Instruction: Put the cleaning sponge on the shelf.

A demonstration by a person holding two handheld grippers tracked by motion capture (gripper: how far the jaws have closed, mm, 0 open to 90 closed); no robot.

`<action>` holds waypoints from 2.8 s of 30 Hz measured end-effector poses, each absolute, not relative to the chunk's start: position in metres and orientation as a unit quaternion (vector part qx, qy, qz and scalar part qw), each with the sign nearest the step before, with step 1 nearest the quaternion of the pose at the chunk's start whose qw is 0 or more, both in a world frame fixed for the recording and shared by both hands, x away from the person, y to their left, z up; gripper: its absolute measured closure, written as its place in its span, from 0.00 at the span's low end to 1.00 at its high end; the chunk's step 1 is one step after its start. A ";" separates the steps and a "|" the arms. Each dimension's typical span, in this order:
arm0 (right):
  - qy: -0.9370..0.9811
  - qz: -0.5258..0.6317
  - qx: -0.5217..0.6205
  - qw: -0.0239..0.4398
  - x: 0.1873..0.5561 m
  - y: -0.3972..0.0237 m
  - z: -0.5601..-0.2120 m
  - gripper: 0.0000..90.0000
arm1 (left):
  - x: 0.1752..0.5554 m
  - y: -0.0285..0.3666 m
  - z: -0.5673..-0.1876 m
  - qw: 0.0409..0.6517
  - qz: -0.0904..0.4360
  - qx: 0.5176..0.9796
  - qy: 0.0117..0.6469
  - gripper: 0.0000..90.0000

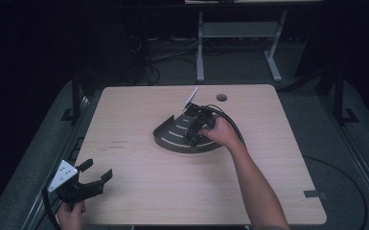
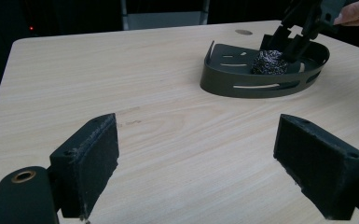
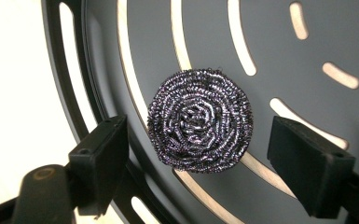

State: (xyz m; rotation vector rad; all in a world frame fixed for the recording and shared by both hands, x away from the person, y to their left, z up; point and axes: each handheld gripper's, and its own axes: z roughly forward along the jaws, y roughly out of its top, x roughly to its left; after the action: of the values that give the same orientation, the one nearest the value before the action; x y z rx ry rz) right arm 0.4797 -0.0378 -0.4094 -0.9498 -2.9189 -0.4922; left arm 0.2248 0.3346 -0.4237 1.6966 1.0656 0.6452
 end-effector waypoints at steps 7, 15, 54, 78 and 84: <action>-0.937 -0.163 -0.309 0.016 0.477 -0.039 -0.404 0.22 | 0.224 0.335 -0.424 0.495 0.267 0.700 0.439 0.15; -0.938 -0.168 -0.303 0.007 0.470 -0.041 -0.393 0.21 | 0.222 0.335 -0.423 0.498 0.268 0.697 0.440 0.15; -0.931 -0.194 -0.308 -0.003 0.435 -0.087 -0.372 0.20 | 0.222 0.333 -0.423 0.494 0.269 0.701 0.439 0.15; -0.928 -0.195 -0.318 -0.003 0.408 -0.122 -0.385 0.20 | 0.223 0.332 -0.423 0.492 0.268 0.703 0.439 0.15; -0.926 -0.194 -0.325 -0.003 0.402 -0.134 -0.389 0.20 | 0.223 0.331 -0.424 0.492 0.268 0.703 0.438 0.15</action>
State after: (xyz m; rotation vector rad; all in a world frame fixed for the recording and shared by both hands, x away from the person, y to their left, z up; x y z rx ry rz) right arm 0.4022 -0.1338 -0.3888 -1.0232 -2.9127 -0.6096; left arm 0.2227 0.3314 -0.4235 1.7066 1.0618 0.6513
